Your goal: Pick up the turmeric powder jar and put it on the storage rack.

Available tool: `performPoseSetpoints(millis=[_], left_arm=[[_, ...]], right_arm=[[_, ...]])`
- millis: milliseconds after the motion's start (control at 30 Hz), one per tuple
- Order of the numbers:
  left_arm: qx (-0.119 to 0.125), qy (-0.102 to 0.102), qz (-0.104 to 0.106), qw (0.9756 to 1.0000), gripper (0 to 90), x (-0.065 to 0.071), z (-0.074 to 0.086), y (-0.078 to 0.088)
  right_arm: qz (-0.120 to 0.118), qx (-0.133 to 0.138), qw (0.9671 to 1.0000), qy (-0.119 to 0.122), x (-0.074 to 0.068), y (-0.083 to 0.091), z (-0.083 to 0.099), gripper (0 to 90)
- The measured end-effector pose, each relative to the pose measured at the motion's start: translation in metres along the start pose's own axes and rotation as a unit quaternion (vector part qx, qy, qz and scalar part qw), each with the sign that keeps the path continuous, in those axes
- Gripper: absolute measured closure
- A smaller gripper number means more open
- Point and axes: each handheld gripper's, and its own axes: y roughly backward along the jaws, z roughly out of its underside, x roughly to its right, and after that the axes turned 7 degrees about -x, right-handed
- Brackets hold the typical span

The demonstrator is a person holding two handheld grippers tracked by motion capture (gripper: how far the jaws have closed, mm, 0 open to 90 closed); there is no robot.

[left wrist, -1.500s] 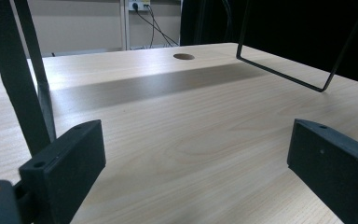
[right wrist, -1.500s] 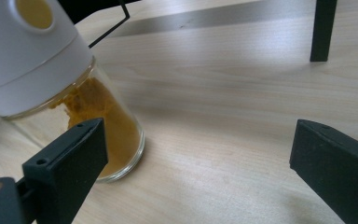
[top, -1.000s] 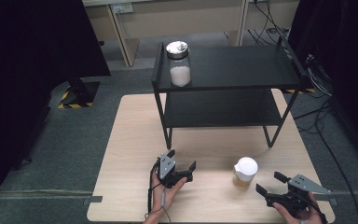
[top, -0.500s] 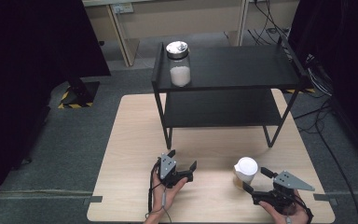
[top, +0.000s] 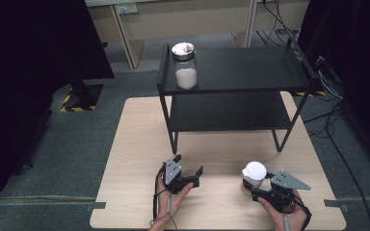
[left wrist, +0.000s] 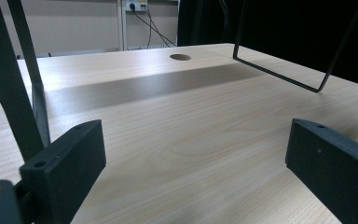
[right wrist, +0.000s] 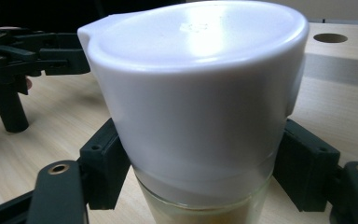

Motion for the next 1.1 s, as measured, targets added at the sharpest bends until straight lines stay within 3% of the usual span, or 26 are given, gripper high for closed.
performPoseSetpoints(millis=[367, 633, 1100], left_arm=[[0.000, 0.002, 0.001, 1.0000, 4.8, 0.000, 0.000, 0.000], [0.002, 0.001, 0.001, 1.0000, 5.4, 0.000, 0.001, 0.000], [0.002, 0.006, 0.003, 1.0000, 5.5, -0.002, 0.001, 0.000]], right_arm=[[0.023, 0.011, 0.9997, -0.003, -0.012, 0.000, 0.005, 28.6], [0.026, 0.016, 0.9993, -0.019, -0.010, 0.003, 0.006, 29.0], [0.058, 0.060, 0.9964, -0.012, -0.009, 0.029, -0.011, 29.5]])
